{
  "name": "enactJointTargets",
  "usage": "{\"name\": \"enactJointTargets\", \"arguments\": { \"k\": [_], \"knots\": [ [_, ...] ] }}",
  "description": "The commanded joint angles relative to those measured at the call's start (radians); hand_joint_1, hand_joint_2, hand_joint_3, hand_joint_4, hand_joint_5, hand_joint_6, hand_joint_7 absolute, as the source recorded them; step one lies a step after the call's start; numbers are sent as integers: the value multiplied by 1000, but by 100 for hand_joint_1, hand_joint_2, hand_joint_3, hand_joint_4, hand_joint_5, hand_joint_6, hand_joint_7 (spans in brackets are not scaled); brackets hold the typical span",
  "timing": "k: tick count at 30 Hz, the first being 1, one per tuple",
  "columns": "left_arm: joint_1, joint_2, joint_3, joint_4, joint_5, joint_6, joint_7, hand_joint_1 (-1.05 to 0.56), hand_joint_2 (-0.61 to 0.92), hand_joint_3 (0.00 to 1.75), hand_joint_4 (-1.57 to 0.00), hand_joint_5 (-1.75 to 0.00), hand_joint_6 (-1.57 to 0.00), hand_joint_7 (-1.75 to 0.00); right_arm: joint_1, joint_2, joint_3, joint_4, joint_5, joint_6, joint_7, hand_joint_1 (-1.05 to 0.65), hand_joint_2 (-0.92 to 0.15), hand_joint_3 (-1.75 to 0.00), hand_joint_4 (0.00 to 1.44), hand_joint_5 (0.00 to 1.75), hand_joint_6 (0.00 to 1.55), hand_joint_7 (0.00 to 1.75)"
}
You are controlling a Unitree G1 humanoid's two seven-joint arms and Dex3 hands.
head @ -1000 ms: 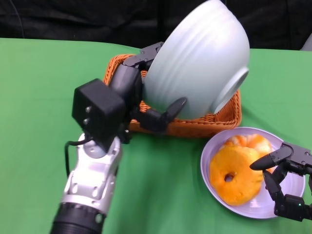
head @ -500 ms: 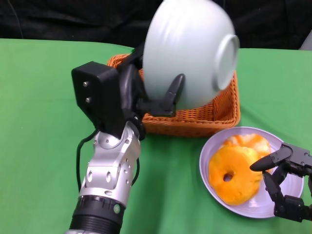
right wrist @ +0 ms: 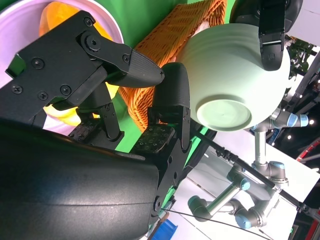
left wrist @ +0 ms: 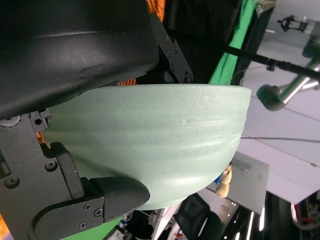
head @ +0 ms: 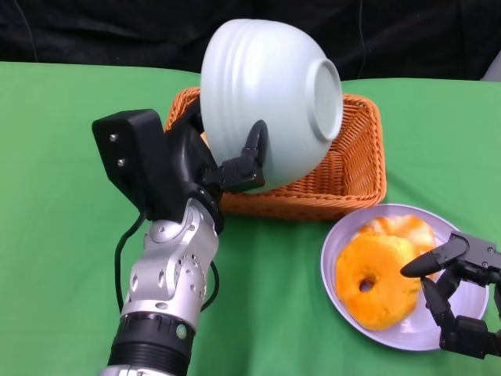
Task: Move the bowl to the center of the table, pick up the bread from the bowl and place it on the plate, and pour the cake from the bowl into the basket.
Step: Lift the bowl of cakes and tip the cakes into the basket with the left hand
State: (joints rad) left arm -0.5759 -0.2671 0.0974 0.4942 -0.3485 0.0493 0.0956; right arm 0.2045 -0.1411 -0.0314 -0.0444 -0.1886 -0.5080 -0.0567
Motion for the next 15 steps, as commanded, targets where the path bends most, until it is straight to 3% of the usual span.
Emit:
{"name": "enactJointTargets", "arguments": {
  "k": [1,8,15],
  "knots": [
    [-94,-69,2,5,-12,17,21,-12,28,172,-103,-175,-85,-175,7,-3,-5,-5,1,-11,-1,-18,-46,-111,90,142,87,107],
    [-126,-99,84,27,-194,85,18,-14,25,175,-104,-175,-85,-175,-4,1,0,1,4,-4,4,-18,-46,-111,90,147,86,108],
    [-156,-121,137,42,-355,98,13,-19,32,166,-107,-175,-85,-175,-6,2,3,6,4,-5,5,-19,-44,-115,90,144,86,108]
  ]
}}
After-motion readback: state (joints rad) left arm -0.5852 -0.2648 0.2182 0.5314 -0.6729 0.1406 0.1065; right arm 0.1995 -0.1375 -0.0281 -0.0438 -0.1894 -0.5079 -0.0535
